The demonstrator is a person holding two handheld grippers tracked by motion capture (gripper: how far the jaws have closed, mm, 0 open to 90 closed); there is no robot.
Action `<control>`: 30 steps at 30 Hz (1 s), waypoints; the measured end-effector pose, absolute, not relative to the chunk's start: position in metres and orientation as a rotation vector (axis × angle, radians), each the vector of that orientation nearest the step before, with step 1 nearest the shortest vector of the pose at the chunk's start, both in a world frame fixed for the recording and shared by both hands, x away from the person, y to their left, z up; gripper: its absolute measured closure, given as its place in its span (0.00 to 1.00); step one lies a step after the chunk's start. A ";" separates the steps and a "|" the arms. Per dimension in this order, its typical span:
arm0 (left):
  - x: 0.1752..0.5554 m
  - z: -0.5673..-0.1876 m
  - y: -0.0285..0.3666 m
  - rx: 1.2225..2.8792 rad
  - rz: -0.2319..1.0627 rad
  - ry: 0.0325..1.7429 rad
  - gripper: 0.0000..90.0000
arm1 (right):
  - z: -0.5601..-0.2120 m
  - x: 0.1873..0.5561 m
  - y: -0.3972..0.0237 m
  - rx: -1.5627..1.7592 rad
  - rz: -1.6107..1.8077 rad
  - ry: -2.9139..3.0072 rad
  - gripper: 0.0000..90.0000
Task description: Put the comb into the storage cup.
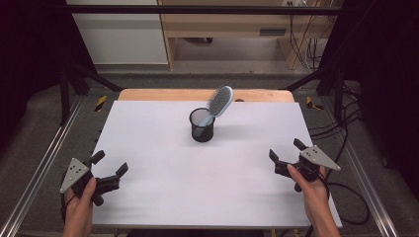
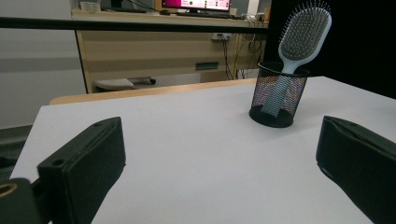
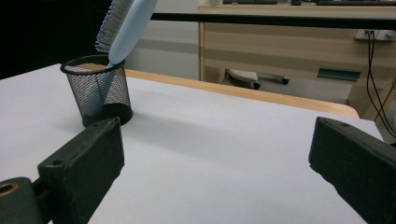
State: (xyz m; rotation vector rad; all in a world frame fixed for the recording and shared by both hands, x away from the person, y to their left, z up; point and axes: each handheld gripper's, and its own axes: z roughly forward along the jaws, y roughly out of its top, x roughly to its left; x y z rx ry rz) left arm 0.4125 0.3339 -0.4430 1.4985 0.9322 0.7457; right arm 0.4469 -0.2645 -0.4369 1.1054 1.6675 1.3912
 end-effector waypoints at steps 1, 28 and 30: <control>0.413 -0.443 0.334 1.499 0.745 0.932 0.02 | -0.438 0.447 -0.264 1.107 1.393 1.666 0.04; 0.414 -0.445 0.331 1.507 0.732 0.922 0.02 | -0.459 0.445 -0.241 1.053 1.417 1.770 0.03; 0.415 -0.445 0.330 1.510 0.730 0.924 0.02 | -0.460 0.445 -0.240 1.047 1.417 1.775 0.03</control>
